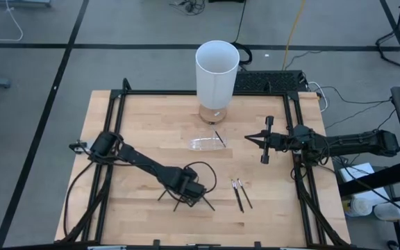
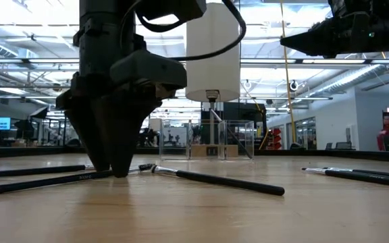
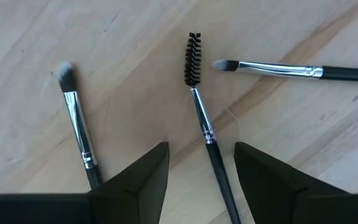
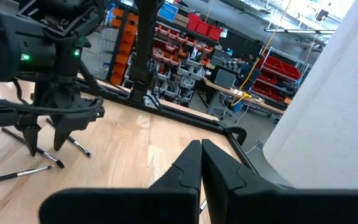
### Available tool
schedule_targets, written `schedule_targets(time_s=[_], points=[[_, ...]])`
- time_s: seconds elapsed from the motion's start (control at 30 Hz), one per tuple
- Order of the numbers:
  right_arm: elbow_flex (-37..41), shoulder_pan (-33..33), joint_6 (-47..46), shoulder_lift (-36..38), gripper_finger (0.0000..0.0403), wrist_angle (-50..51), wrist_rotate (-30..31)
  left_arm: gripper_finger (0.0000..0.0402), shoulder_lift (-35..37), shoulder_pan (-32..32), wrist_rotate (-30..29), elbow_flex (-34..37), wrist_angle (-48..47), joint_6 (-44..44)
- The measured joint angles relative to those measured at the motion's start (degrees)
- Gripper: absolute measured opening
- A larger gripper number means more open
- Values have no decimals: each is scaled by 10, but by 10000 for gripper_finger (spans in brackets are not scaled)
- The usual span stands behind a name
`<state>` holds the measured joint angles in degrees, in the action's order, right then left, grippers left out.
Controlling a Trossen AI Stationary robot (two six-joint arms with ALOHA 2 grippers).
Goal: Put items in baskets/containers
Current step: Put the brow brush into the transparent organizer
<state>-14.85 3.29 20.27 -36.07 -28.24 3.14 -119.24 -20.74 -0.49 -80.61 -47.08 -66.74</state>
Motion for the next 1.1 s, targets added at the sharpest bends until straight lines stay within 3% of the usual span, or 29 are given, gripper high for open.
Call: schedule_targets(time_s=[0.17,0.7,1.1], points=[[0,0,0,0,0,-2,0,170,-2,2,4,5,5,12],[0,0,0,0,0,-1,0,12,-4,0,4,7,27,32],[0,0,3,0,0,-2,0,9,0,0,5,5,35,63]])
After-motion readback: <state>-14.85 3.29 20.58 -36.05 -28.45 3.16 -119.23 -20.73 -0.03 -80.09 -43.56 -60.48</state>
